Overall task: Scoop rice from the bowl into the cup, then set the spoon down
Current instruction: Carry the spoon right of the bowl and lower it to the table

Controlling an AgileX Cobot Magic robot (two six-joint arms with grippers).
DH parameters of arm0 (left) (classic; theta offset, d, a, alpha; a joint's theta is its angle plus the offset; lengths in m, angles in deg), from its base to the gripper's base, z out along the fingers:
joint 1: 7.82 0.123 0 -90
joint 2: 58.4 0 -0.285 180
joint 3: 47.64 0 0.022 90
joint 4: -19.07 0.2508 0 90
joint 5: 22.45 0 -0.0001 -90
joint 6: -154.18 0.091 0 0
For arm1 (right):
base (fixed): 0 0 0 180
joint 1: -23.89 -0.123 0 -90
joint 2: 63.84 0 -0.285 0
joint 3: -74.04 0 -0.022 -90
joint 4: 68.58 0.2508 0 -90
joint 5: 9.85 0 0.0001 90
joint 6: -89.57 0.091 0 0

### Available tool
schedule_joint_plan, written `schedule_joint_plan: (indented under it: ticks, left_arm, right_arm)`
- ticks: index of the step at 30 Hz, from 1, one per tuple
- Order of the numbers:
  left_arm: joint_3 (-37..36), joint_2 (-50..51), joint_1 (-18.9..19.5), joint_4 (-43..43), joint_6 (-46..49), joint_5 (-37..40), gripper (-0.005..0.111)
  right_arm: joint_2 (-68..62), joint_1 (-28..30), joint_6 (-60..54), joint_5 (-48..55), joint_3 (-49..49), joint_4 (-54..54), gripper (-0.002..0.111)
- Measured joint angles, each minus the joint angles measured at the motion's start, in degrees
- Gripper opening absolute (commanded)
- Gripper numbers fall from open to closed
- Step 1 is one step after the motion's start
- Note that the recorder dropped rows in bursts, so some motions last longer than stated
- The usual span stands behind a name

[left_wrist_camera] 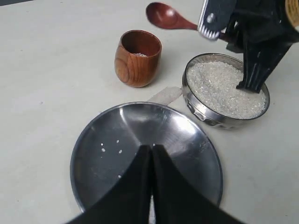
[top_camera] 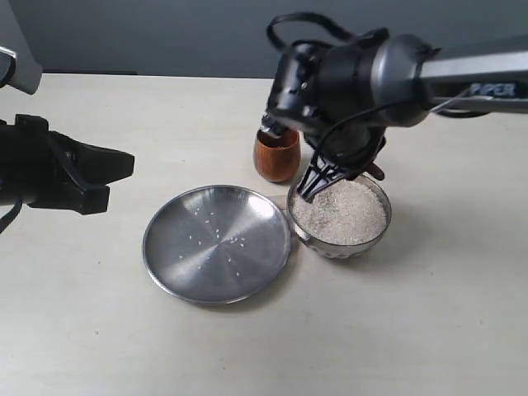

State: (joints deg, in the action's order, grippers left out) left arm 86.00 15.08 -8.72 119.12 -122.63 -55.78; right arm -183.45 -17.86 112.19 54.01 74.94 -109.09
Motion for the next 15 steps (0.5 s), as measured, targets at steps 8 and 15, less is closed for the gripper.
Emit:
schedule_joint_plan:
  ticks: [8,15]
  left_arm:
    - [0.0,0.0,0.0,0.0,0.0,0.0,0.000]
    - [0.0,0.0,0.0,0.0,0.0,0.0,0.000]
  right_arm:
    - [7.7,13.1,-1.0,2.0,0.0,13.7,-0.001]
    - [10.8,20.0,-3.6,5.1,-1.6,23.1,-0.001]
